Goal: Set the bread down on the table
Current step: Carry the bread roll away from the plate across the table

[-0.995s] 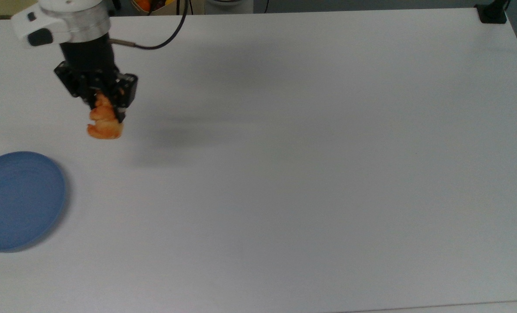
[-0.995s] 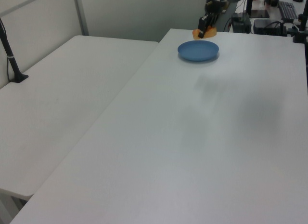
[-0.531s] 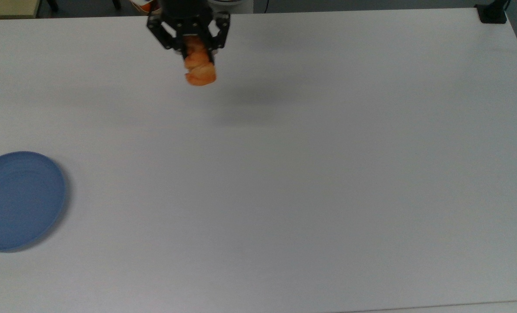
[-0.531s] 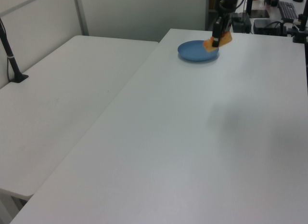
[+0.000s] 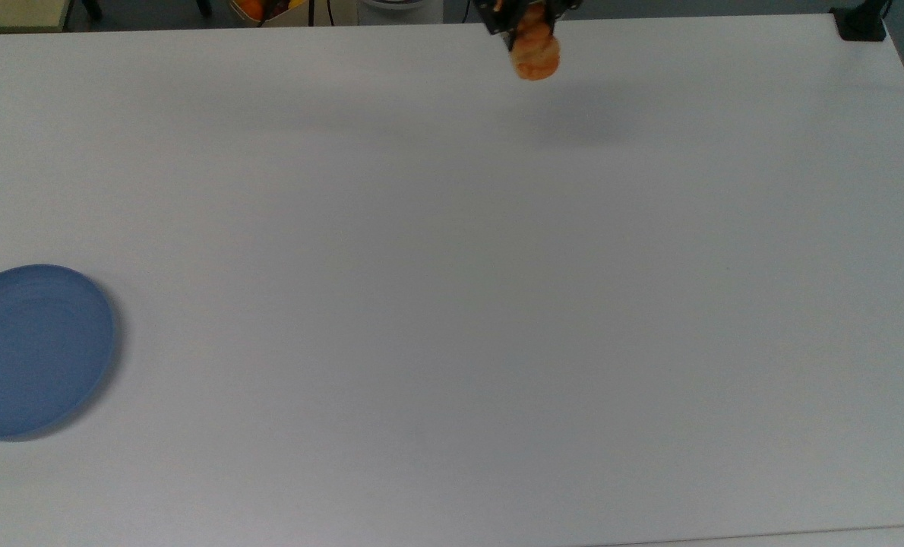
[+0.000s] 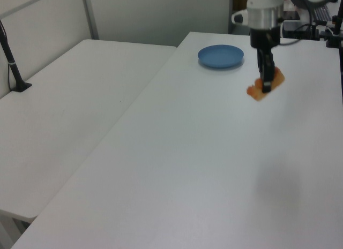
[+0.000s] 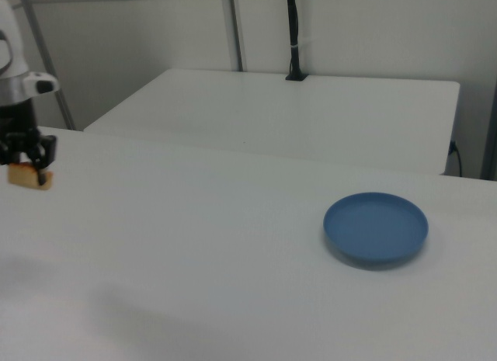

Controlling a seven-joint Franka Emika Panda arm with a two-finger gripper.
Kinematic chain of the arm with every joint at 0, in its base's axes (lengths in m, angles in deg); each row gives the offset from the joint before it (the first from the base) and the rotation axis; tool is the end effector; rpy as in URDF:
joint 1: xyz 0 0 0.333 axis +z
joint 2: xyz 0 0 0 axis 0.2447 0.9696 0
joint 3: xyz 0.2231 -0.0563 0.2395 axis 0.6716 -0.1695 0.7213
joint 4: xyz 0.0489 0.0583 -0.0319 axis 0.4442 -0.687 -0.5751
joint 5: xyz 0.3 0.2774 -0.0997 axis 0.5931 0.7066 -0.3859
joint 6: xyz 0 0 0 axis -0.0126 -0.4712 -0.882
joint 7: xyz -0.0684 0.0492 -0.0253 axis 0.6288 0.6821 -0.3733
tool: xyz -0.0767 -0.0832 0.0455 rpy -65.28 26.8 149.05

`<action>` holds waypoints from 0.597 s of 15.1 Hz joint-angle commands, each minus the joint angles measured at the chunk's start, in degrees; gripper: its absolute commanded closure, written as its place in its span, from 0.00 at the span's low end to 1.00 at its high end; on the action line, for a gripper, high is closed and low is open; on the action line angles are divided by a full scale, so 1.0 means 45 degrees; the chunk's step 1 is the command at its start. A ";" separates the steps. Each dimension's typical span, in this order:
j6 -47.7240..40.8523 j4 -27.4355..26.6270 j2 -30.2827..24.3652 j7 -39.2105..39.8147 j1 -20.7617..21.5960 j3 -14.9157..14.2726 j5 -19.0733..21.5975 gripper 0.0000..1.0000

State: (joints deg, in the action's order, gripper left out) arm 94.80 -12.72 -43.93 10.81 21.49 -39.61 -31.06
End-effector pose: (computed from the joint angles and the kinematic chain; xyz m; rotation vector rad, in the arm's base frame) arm 0.5271 0.2399 0.5262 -3.0387 -0.6198 0.1569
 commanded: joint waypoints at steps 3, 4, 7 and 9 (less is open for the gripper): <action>0.0233 -0.1434 -0.0508 -0.1730 0.1320 0.1464 -0.0055 0.55; 0.0814 -0.1667 -0.0411 -0.2274 0.1535 0.1912 -0.0055 0.55; 0.2048 -0.1903 0.0388 -0.3604 0.1964 0.2482 -0.0132 0.55; 0.2672 -0.1923 0.0857 -0.4229 0.2472 0.2483 -0.0501 0.55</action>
State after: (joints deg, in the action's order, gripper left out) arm 102.21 -20.27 -42.73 -3.68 30.02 -28.42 -31.17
